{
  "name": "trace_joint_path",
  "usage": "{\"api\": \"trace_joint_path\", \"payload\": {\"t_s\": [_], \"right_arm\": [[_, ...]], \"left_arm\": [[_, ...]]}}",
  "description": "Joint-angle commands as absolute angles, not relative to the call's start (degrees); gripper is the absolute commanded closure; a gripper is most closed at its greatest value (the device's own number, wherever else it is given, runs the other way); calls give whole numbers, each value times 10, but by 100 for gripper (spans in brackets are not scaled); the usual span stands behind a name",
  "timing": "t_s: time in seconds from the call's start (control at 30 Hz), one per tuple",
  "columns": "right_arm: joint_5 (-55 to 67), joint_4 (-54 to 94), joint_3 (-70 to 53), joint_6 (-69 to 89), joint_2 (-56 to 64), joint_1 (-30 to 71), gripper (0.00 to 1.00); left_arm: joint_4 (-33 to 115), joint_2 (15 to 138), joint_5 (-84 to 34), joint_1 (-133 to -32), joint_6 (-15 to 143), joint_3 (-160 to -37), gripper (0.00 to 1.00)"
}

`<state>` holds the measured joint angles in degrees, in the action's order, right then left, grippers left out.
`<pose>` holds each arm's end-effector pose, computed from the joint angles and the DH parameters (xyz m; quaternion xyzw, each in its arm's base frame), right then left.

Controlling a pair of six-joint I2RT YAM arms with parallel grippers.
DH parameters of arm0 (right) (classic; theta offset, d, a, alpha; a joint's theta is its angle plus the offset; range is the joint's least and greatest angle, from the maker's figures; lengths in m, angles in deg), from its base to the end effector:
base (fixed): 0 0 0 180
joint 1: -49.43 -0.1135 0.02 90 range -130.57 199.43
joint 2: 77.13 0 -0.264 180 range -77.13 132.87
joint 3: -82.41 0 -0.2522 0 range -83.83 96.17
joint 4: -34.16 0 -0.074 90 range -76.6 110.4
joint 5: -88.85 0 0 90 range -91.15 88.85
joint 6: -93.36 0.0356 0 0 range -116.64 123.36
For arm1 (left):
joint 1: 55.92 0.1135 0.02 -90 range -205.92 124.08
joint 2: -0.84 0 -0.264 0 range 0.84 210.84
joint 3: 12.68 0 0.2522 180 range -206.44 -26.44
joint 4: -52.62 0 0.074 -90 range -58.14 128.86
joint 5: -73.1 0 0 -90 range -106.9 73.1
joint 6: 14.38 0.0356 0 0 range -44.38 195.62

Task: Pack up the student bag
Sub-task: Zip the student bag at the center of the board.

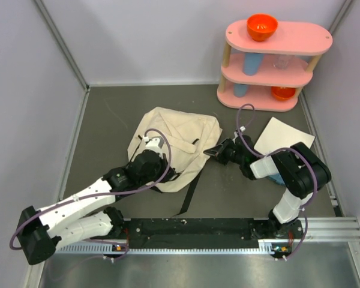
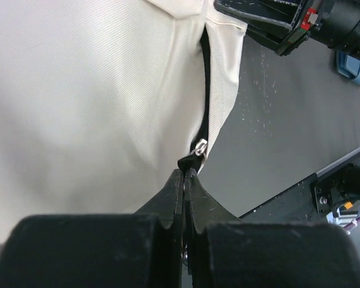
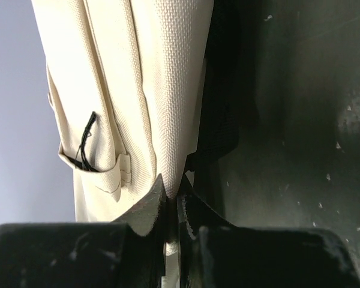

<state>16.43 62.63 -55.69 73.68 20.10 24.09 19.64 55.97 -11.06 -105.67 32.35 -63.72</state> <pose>0.2602 0.1351 0.1192 0.2482 0.8086 0.4709 0.2508 0.1371 -0.1564 0.2462 0.0279 0.8939 -0.2915 0.3394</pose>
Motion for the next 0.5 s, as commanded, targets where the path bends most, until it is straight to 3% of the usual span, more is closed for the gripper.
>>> {"api": "trace_joint_path", "payload": {"t_s": [0.0, 0.17, 0.2, 0.23, 0.33, 0.37, 0.4, 0.47], "right_arm": [[87, 694, -546, 738, 203, 277, 100], [127, 659, -514, 701, 195, 297, 100], [158, 657, -502, 693, 193, 298, 92], [171, 649, -498, 680, 188, 297, 75], [195, 581, -500, 651, 148, 294, 53], [195, 558, -502, 643, 137, 294, 51], [188, 544, -513, 637, 110, 291, 50], [187, 535, -524, 622, 94, 288, 50]], "left_arm": [[111, 506, -61, -1058, 328, -632, 100], [112, 475, -64, -1058, 339, -621, 100], [125, 474, -68, -1058, 341, -621, 100], [134, 476, -73, -1058, 342, -623, 100], [163, 487, -90, -1058, 336, -631, 100], [177, 490, -93, -1058, 336, -630, 84], [212, 496, -99, -1058, 340, -630, 49], [251, 508, -105, -1058, 339, -635, 40]]}}
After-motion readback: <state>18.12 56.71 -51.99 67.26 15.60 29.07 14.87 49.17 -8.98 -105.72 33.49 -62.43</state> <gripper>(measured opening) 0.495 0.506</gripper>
